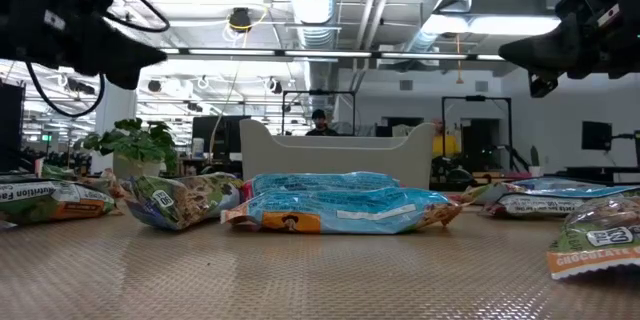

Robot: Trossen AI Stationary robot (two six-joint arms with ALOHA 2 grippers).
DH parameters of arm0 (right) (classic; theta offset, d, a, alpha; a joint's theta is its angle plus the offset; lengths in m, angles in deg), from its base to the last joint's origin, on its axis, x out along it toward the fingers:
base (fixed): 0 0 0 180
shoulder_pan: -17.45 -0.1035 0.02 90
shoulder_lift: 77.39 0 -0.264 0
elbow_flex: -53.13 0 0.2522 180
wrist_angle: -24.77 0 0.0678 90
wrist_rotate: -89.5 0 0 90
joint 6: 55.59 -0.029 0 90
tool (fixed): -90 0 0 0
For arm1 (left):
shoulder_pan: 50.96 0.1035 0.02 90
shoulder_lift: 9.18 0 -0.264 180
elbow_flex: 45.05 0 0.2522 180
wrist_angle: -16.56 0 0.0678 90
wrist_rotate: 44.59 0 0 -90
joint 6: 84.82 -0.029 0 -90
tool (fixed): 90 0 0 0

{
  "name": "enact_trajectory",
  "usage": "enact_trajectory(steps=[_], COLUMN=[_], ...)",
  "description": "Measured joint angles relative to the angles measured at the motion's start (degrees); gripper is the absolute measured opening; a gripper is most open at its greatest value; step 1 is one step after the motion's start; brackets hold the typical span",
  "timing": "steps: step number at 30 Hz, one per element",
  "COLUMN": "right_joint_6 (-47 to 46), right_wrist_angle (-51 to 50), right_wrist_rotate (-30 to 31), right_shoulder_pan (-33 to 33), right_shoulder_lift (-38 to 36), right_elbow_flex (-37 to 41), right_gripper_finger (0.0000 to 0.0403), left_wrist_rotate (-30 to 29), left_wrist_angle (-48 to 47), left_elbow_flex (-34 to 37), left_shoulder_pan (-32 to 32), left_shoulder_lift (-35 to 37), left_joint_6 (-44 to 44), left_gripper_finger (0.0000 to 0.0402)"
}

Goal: Pick and place Granola Bars by type
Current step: Put the blue granola bar into the white bin

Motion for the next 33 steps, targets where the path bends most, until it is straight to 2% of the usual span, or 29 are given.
enact_trajectory(steps=[8, 15, 20, 27, 33], right_joint_6=[0.00, 0.00, 0.00, 0.00, 0.00], right_wrist_angle=[0.00, 0.00, 0.00, -0.02, 0.00], right_wrist_rotate=[0.00, 0.00, 0.01, 0.01, 0.00], right_shoulder_pan=[-0.01, -0.01, -0.01, 0.00, -0.01], right_shoulder_lift=[-0.01, 0.00, 0.00, 0.00, 0.00], right_elbow_flex=[0.00, 0.00, 0.00, 0.00, 0.00], right_gripper_finger=[0.0000, 0.0000, 0.0000, 0.0000, 0.0000], left_wrist_rotate=[-2.50, -13.07, -18.89, -18.73, -17.93], left_wrist_angle=[-0.54, -5.04, -13.27, -24.14, -32.22], left_elbow_flex=[-6.49, -16.64, -24.91, -31.55, -33.16], left_shoulder_pan=[0.00, -0.60, -1.23, -1.25, -1.27], left_shoulder_lift=[-15.27, -33.50, -43.37, -51.38, -57.37], left_joint_6=[-7.59, -10.29, -10.98, -10.56, -11.11], left_gripper_finger=[0.0000, 0.0005, 0.0043, 0.0110, 0.0127])
